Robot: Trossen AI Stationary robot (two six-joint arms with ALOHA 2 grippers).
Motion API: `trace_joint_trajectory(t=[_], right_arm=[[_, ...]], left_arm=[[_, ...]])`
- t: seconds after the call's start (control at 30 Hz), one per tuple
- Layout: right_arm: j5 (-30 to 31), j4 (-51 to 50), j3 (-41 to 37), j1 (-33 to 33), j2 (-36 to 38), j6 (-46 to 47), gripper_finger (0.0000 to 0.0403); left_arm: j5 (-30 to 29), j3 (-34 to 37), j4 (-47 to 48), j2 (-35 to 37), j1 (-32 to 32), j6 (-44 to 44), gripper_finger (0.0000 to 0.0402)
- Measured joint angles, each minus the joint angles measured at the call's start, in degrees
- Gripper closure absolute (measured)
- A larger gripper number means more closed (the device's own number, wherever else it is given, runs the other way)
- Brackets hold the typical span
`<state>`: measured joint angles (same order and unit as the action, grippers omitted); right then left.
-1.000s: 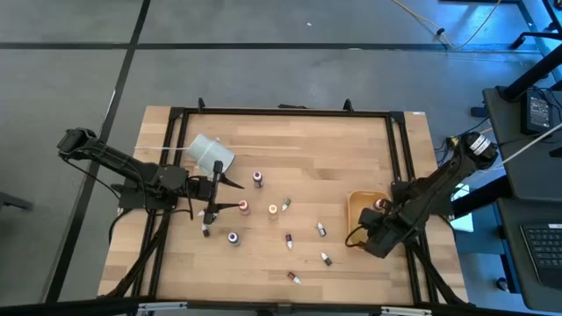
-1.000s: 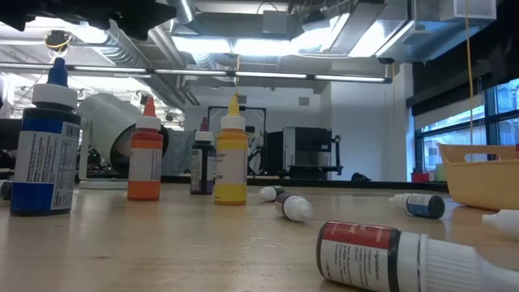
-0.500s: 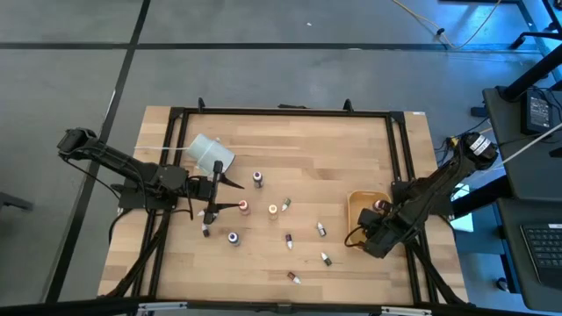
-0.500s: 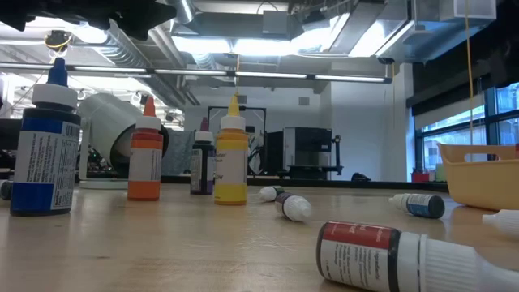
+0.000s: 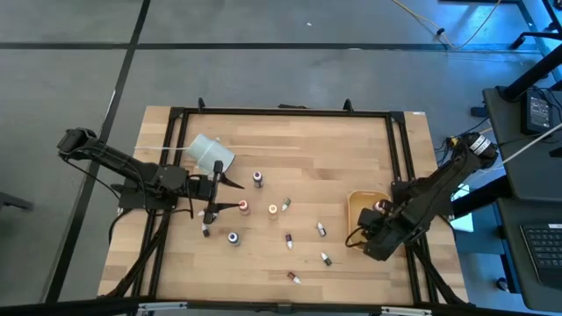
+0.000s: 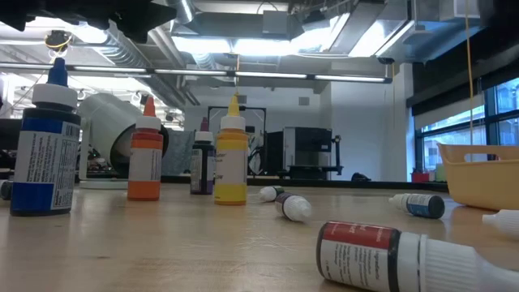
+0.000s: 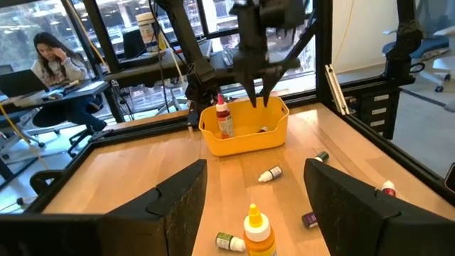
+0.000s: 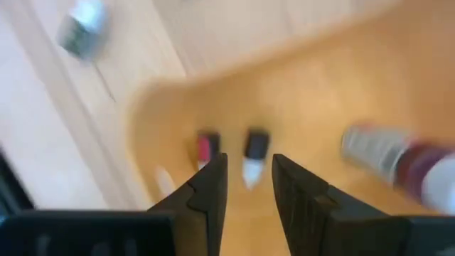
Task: Pick & Place food coloring
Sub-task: Put the small blue food coloring bottle into the yellow bin
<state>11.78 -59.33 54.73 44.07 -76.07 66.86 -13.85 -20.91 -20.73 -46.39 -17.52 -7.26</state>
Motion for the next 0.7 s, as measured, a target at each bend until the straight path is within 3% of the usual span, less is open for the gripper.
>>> trace_joint_trajectory(t=[0.2, 0.37, 0.6, 0.7], right_arm=[[13.8, 6.7, 5.7, -0.6, 0.0, -17.1, 0.0289], [13.7, 15.9, 6.0, -3.8, 0.0, -28.0, 0.0273], [19.8, 19.4, 6.0, -8.9, -0.6, -30.0, 0.0196], [17.9, 20.4, 6.0, -10.6, -1.9, -31.2, 0.0177]], left_arm=[[0.0, 0.0, 0.0, 0.0, 0.0, 0.1, 0.0175], [0.0, 0.0, 0.0, 0.0, 0.0, 1.2, 0.0171], [0.0, 0.0, 0.0, 0.0, 0.0, 2.1, 0.0175], [0.0, 0.0, 0.0, 0.0, 0.0, 2.1, 0.0175]])
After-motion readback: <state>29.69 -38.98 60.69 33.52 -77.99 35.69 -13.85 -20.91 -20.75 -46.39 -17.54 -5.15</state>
